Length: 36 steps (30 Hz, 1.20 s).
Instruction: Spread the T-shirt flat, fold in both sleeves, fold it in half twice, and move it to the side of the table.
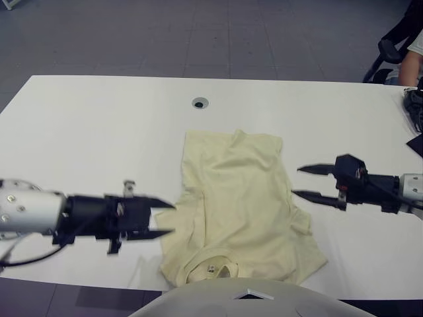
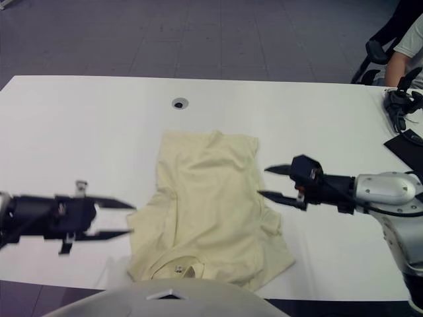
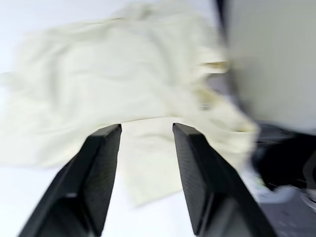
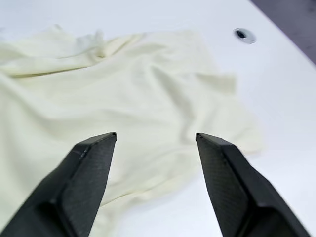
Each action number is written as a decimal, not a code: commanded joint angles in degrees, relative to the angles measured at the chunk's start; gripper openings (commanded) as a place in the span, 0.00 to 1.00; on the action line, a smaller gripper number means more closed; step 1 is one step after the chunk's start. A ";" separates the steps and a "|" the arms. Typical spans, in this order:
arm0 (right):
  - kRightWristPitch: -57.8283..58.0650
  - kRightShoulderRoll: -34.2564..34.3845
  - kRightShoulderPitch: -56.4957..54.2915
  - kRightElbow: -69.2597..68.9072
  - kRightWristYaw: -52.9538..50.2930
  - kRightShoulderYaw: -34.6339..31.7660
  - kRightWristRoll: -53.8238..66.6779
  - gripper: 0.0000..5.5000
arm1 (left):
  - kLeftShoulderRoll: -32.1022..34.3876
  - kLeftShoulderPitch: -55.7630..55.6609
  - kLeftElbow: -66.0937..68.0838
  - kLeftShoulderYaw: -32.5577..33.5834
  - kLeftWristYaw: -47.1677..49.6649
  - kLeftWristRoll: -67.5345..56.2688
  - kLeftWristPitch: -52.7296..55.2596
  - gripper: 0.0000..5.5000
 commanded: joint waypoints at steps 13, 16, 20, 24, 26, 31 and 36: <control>-34.84 12.38 -23.81 37.59 -14.36 26.31 -37.48 0.98 | -30.80 -37.42 35.78 -48.58 18.02 44.75 -13.69 0.89; -38.21 13.94 -25.03 43.35 -16.93 27.66 -41.06 0.98 | -32.01 -37.01 41.58 -52.36 16.79 50.62 -18.96 0.98; -38.27 14.66 -25.26 46.47 -18.50 27.42 -43.19 0.98 | -33.23 -37.99 48.58 -54.04 18.40 58.18 -25.21 0.98; -36.92 14.69 -24.64 46.61 -20.60 26.46 -44.70 0.98 | -35.13 -39.33 52.28 -51.80 21.03 61.74 -26.94 0.98; -36.35 15.75 -25.08 47.08 -22.09 26.37 -45.23 0.98 | -36.41 -40.79 55.66 -51.14 22.49 63.37 -27.61 0.98; -35.68 18.35 -28.09 49.22 -26.17 25.58 -45.79 0.98 | -40.39 -45.52 63.74 -50.52 24.81 66.54 -28.92 0.98; -35.82 21.00 -31.93 54.75 -29.94 26.09 -47.56 0.98 | -43.20 -45.35 66.03 -49.69 25.14 66.87 -29.67 0.98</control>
